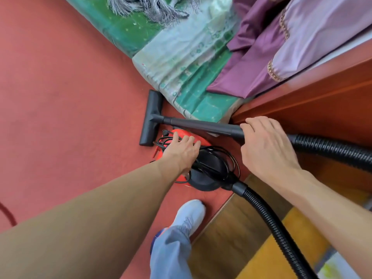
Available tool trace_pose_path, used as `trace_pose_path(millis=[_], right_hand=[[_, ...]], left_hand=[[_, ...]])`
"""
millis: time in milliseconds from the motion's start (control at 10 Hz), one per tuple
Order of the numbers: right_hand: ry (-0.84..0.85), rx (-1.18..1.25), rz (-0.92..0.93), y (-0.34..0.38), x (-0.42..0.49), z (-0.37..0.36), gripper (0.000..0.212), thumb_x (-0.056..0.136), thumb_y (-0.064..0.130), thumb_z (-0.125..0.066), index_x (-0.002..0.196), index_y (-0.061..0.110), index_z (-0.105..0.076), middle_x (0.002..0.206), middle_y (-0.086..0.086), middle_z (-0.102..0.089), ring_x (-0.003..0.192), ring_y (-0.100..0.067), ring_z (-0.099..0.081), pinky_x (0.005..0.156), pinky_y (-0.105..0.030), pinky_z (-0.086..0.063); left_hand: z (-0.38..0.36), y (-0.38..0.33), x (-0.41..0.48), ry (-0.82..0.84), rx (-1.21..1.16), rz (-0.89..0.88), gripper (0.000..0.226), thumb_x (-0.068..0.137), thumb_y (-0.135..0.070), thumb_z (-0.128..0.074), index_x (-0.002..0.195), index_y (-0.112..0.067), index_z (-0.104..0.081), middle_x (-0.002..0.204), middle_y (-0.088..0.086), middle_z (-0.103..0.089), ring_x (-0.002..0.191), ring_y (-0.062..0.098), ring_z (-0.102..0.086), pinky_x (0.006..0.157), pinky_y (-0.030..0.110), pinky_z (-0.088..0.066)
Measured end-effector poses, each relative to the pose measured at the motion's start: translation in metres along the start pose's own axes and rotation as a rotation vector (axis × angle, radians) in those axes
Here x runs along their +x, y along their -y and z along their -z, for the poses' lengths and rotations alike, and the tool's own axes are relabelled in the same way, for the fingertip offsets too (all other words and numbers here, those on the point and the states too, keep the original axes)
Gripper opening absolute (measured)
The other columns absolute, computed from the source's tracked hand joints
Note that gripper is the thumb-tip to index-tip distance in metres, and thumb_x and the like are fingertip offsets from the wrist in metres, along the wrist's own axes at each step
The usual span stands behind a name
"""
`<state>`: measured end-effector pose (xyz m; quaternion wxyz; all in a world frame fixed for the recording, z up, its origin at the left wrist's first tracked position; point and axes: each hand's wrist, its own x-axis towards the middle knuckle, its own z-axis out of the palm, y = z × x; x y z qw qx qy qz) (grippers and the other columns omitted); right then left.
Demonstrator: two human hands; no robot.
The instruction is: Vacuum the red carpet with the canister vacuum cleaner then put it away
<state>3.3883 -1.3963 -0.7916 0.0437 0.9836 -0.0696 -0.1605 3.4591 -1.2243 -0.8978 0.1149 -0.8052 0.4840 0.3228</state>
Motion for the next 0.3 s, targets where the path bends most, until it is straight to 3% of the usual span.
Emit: trace_pose_path(millis=[100,200,300], right_hand=[[-0.065,0.049,0.015,0.004,-0.01,0.006,0.039,0.078,-0.001,-0.052,0.116,-0.005,-0.061,0.125,-0.022,-0.058,0.122,-0.037,-0.05,0.11,-0.045,-0.036],[-0.101,0.086,0.08,0.014,-0.025,0.015,0.037,0.074,-0.004,-0.056,0.111,-0.004,-0.065,0.119,-0.02,-0.061,0.115,-0.036,-0.054,0.107,-0.043,-0.038],[-0.012,0.1,0.02,0.028,-0.032,0.031,0.031,0.073,0.0,-0.057,0.102,0.002,-0.067,0.107,-0.015,-0.065,0.102,-0.033,-0.059,0.094,-0.043,-0.047]], left_hand=[[0.0,0.005,-0.001,-0.032,-0.035,-0.034,0.068,0.088,-0.018,-0.064,0.148,-0.01,-0.034,0.143,0.012,-0.045,0.132,0.03,-0.043,0.112,0.047,-0.034],[0.013,0.009,-0.011,-0.045,-0.143,-0.079,0.052,0.09,-0.012,-0.058,0.139,-0.008,-0.042,0.137,0.012,-0.045,0.13,0.03,-0.043,0.105,0.043,-0.042],[0.036,0.017,-0.03,-0.095,-0.347,-0.04,0.031,0.09,-0.01,-0.055,0.12,-0.004,-0.049,0.126,0.016,-0.045,0.121,0.035,-0.046,0.098,0.046,-0.046]])
